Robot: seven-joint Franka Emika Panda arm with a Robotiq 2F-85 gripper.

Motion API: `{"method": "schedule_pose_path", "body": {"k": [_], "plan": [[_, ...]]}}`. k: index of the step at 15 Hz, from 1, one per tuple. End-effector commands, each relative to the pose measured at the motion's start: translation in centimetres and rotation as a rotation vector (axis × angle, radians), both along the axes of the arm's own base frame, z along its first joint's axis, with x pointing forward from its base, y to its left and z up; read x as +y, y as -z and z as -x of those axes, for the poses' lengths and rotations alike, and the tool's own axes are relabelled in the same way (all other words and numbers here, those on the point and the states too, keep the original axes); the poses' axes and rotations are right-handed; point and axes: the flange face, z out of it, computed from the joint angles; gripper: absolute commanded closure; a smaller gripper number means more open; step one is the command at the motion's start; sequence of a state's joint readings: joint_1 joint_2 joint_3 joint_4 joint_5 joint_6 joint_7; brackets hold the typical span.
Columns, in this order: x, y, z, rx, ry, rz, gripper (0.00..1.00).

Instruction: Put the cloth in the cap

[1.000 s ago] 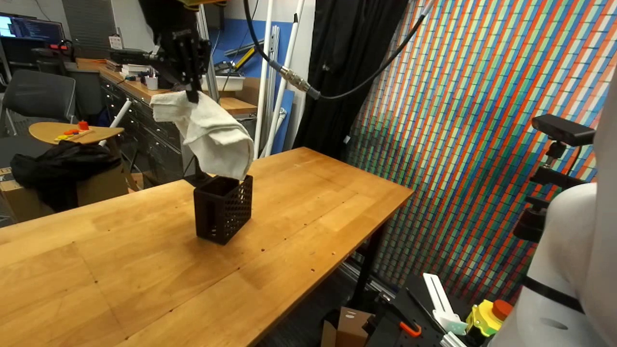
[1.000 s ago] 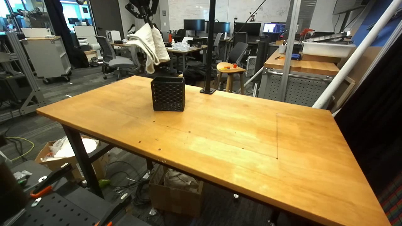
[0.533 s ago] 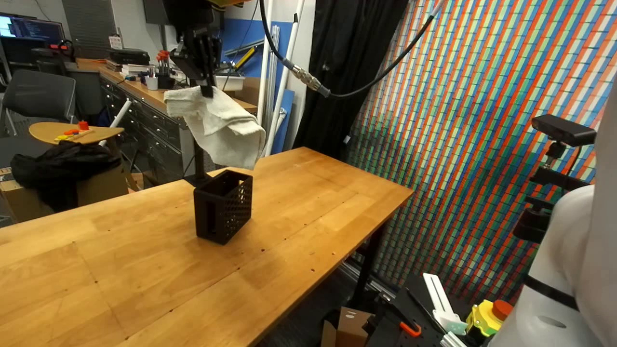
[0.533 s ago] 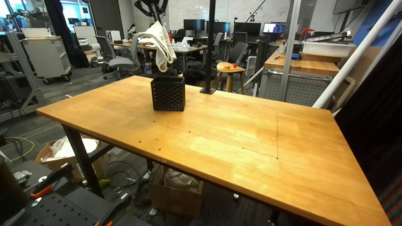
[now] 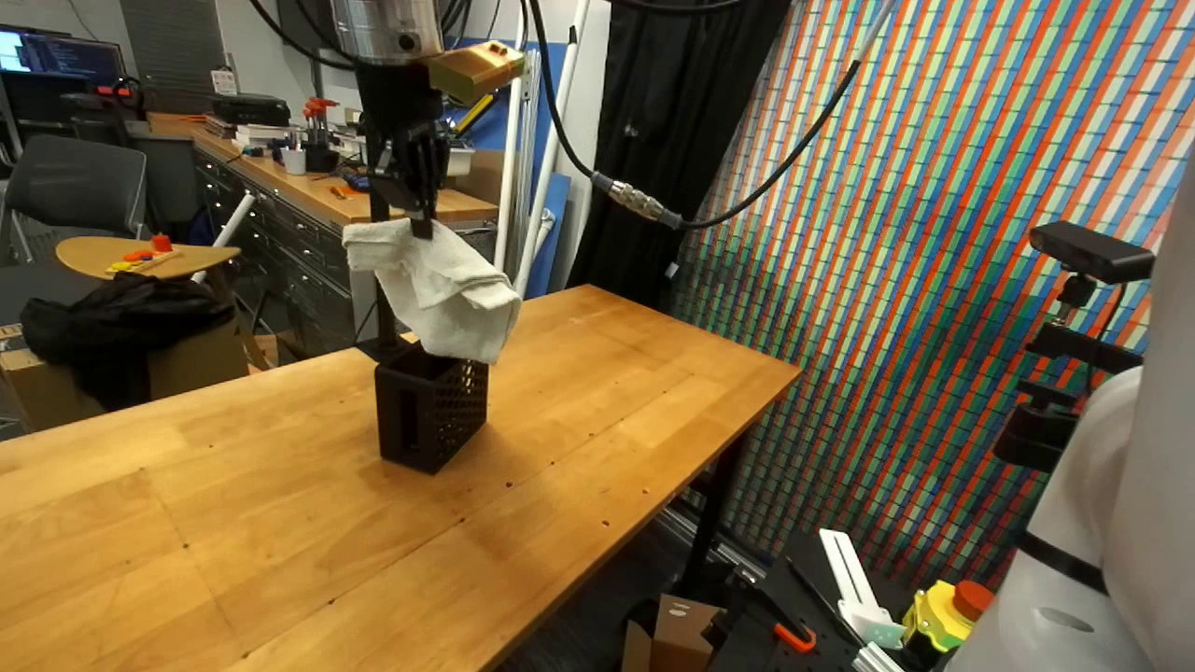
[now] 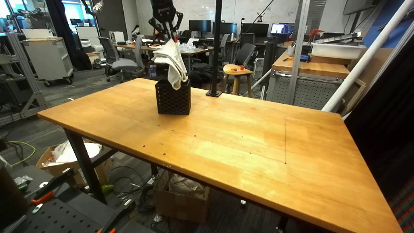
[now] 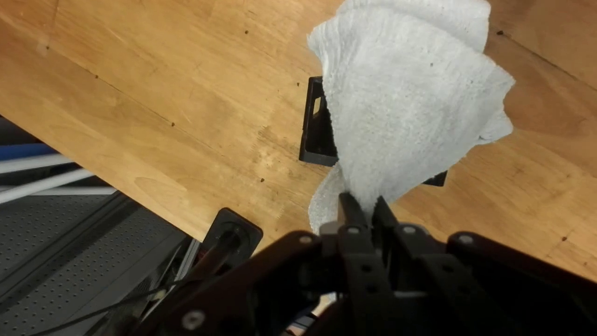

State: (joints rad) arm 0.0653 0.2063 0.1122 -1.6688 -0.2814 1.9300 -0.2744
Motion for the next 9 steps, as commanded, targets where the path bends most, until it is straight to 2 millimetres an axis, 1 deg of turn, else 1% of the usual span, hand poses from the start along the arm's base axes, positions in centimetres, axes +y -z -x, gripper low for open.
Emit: {"method": "schedule_pose_path", "body": {"k": [1, 6, 9], "plan": [[-1.6, 1.7, 1.2, -0.017, -0.015, -0.048, 0.96], [-2.3, 5.6, 1.5, 0.005, -0.017, -0.099, 0.96], [-2.6, 7.1, 1.8, 0.01, -0.016, -0.123, 0.96]]}}
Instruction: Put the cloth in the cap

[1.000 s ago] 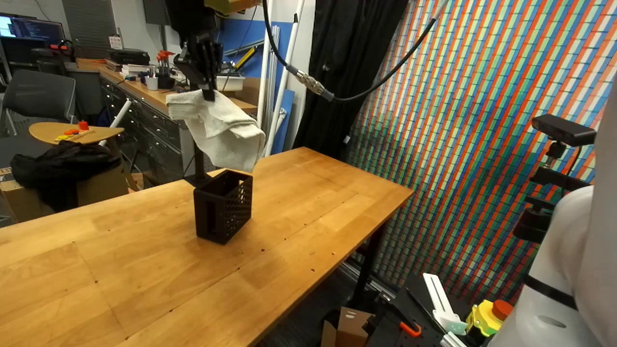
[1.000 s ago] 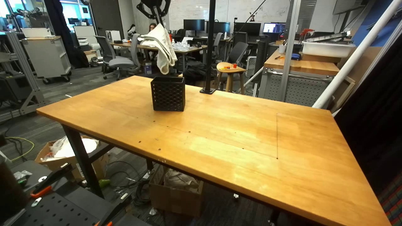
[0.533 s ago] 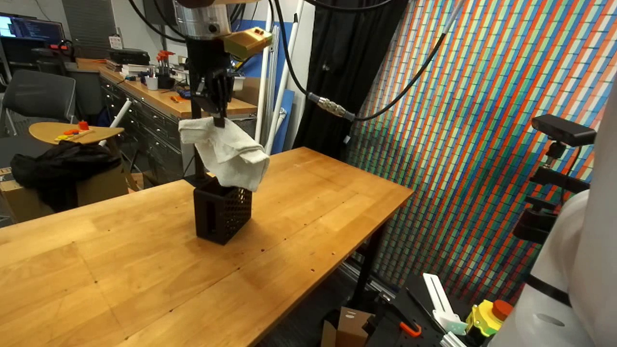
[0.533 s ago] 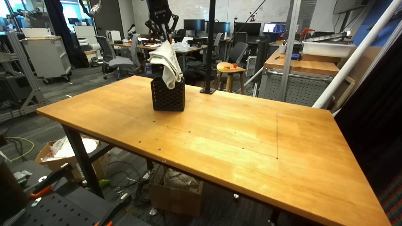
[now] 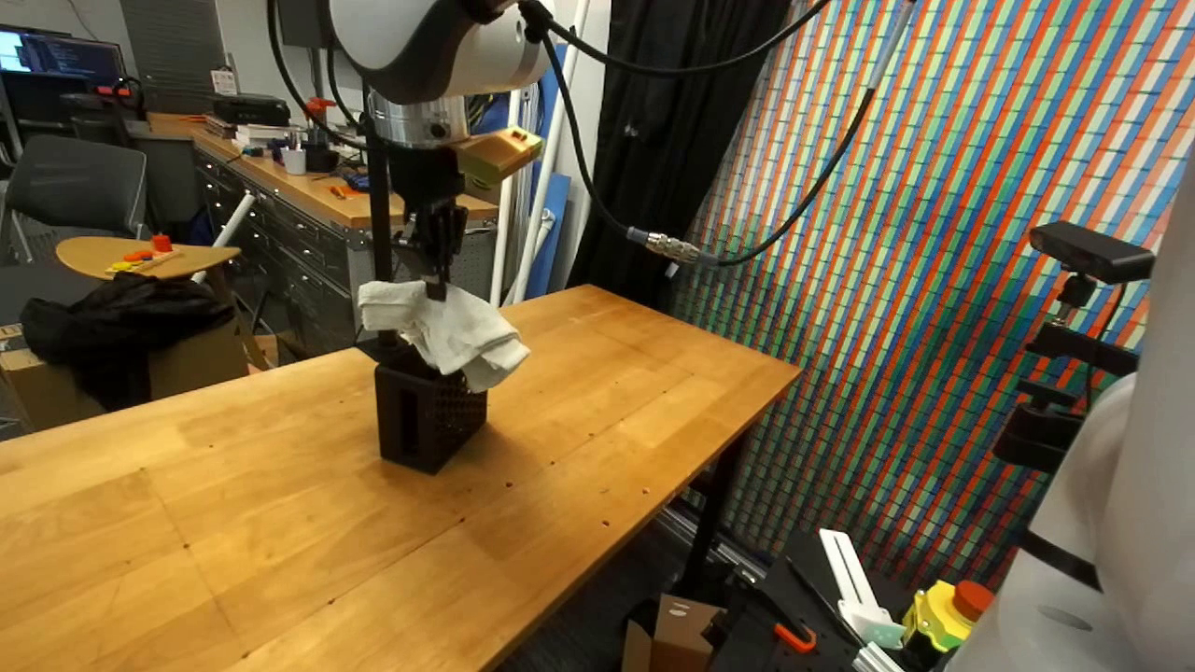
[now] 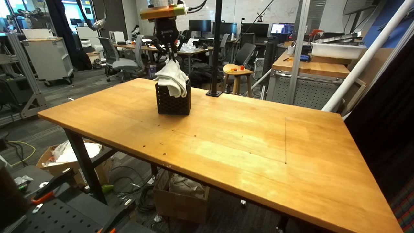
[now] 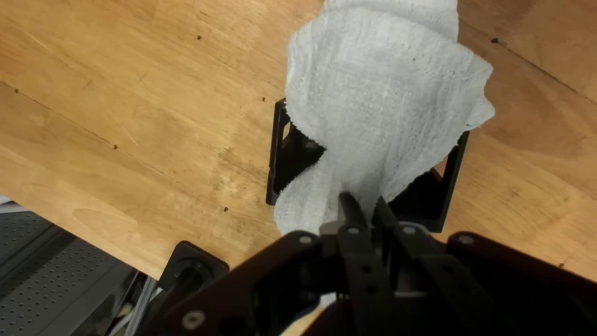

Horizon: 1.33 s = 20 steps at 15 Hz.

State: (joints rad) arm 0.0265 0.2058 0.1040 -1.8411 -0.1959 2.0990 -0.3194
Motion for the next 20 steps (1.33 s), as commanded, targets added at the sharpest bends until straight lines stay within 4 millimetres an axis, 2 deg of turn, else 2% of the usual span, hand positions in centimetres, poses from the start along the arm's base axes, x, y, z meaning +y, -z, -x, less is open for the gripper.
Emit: {"method": "schedule_pose_path", "body": {"k": [1, 6, 9, 15, 20], "plan": [[-0.8, 0.8, 0.8, -0.018, -0.01, -0.045, 0.96], [-1.8, 2.8, 1.0, 0.009, 0.027, -0.072, 0.96], [-2.5, 3.3, 0.7, 0.016, 0.051, -0.072, 0.96], [-3.2, 3.9, -0.8, 0.012, 0.048, -0.063, 0.96], [-2.9, 4.9, -2.4, 0.017, 0.04, -0.079, 0.96]]}}
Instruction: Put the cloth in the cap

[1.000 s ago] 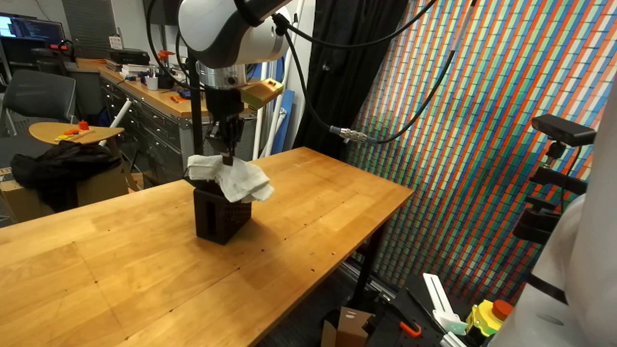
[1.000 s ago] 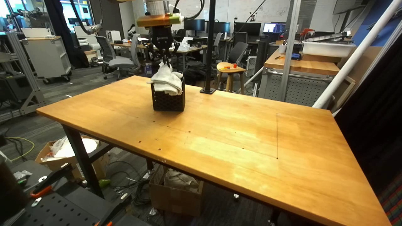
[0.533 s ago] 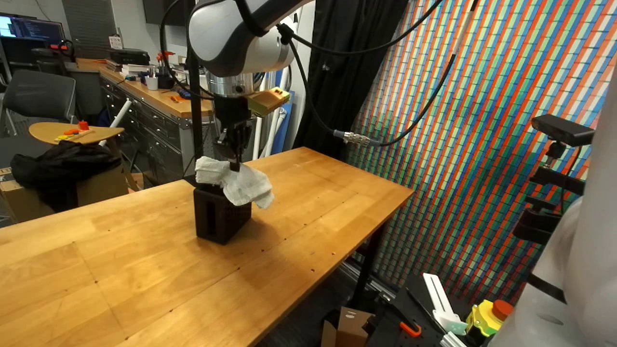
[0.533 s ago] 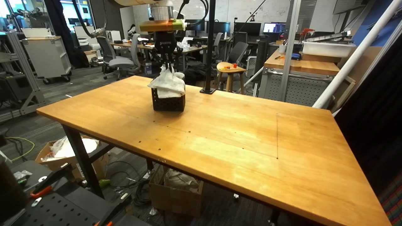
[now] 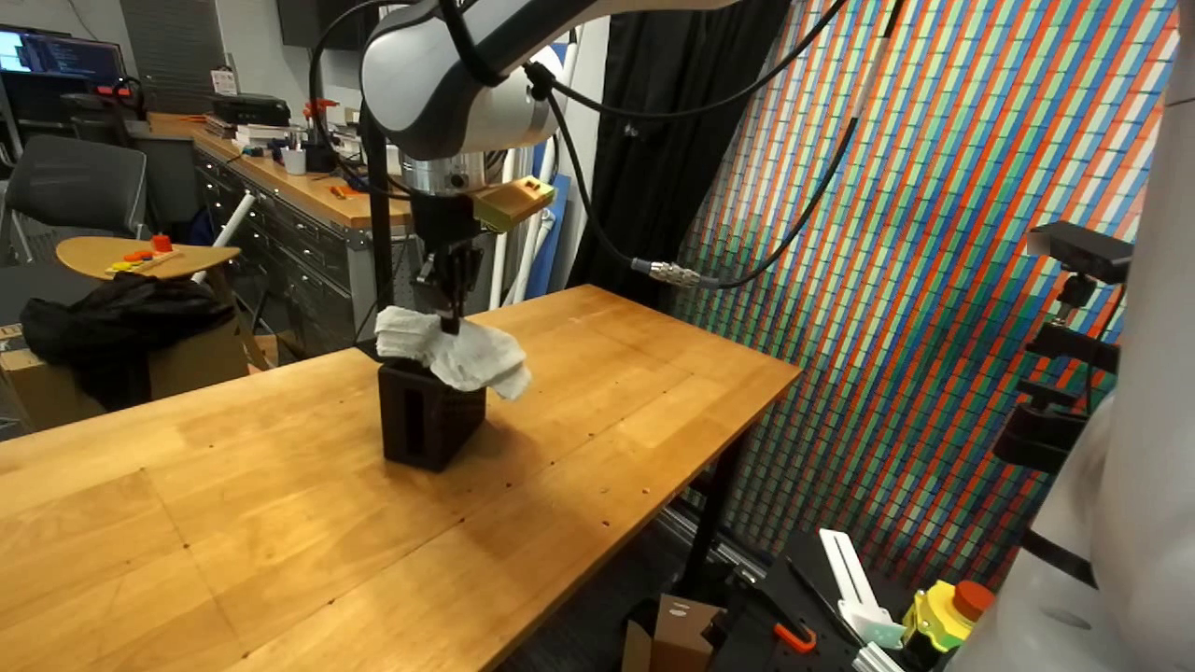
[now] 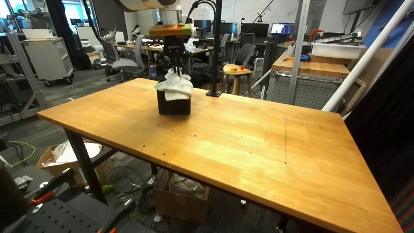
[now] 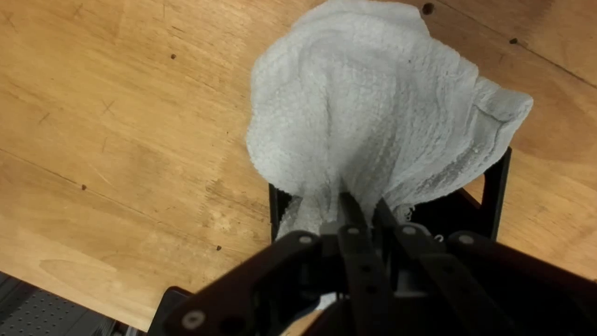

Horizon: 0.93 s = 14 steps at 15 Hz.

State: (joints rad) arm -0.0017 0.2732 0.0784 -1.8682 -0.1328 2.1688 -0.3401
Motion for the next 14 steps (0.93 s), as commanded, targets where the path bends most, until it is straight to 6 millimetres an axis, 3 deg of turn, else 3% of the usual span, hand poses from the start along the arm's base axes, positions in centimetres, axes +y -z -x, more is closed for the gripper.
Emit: {"method": "schedule_pose_path", "body": {"k": [1, 9, 14], "plan": [[-0.2, 0.2, -1.9, -0.017, -0.013, -0.024, 0.96], [-2.3, 2.7, -2.7, 0.032, 0.011, -0.056, 0.96], [-2.0, 4.5, -3.1, 0.089, -0.027, -0.11, 0.96]]}}
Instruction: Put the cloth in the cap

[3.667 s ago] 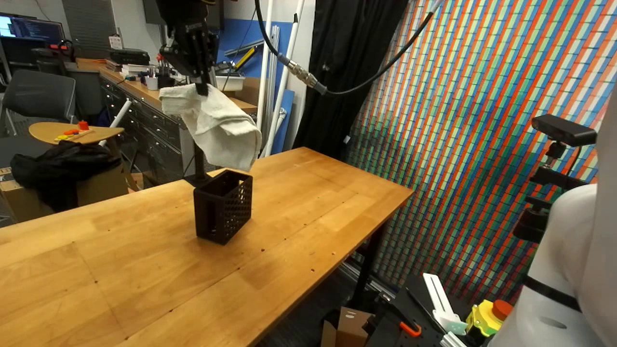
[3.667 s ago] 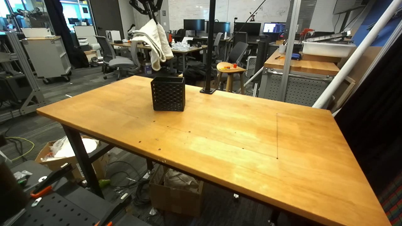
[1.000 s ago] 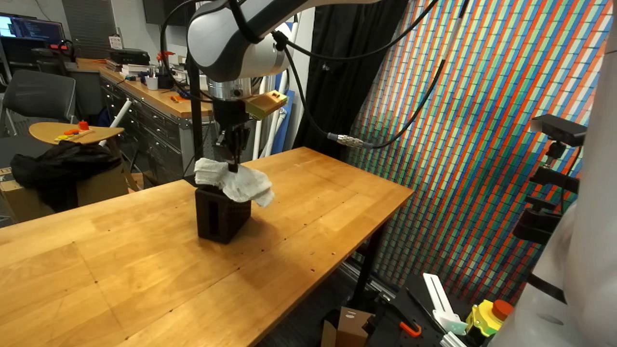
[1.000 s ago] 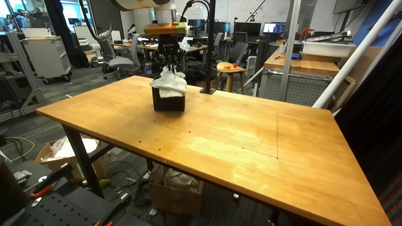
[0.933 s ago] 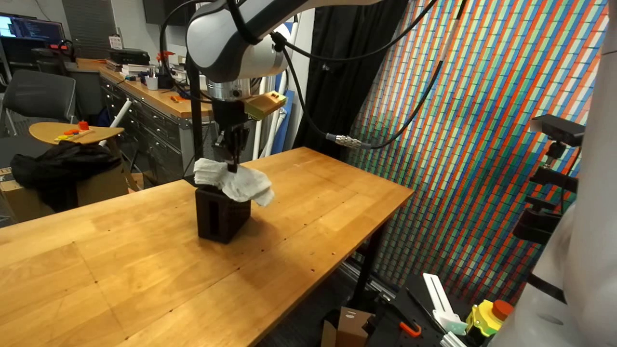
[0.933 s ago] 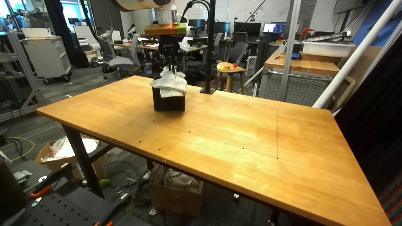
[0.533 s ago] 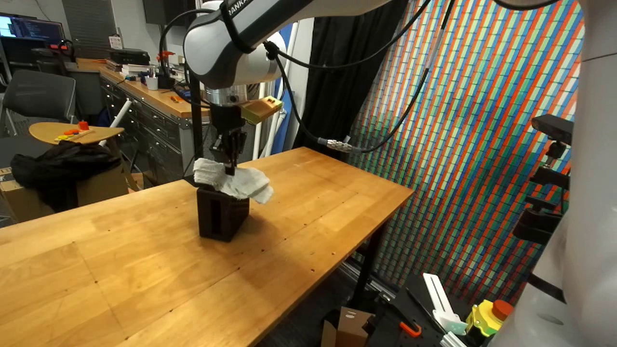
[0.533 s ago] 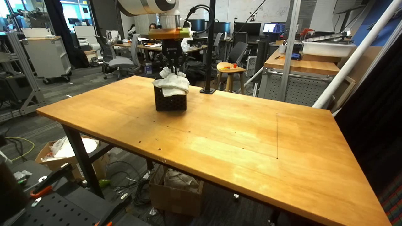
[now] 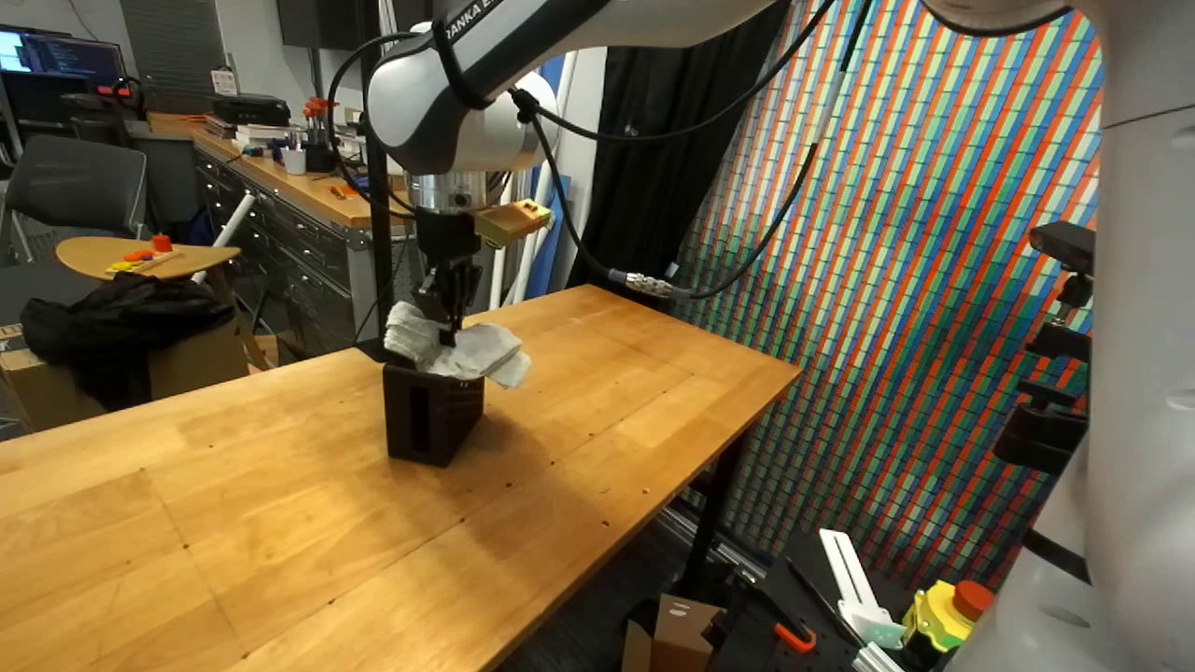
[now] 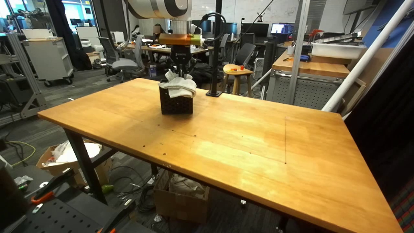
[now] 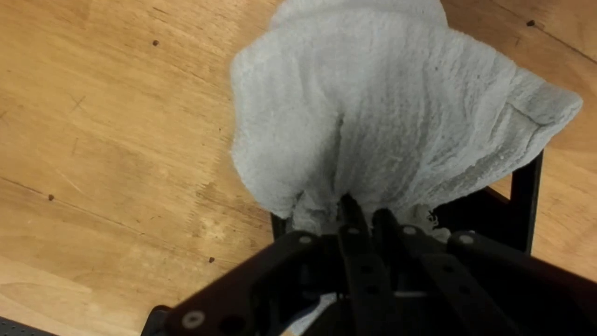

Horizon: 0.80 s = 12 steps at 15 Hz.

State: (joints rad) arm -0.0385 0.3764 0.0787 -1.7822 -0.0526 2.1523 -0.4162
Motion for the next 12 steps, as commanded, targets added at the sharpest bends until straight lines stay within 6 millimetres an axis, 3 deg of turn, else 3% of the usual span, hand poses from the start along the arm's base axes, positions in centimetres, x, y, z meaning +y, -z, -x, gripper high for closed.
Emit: {"method": "schedule_pose_path", "body": {"k": [1, 6, 12], "plan": [[0.1, 1.8, -0.9, 0.053, -0.047, -0.044, 0.96], [0.3, 1.9, -1.7, 0.087, -0.094, -0.045, 0.96], [0.6, 3.7, -2.5, 0.138, -0.111, -0.062, 0.96]]}}
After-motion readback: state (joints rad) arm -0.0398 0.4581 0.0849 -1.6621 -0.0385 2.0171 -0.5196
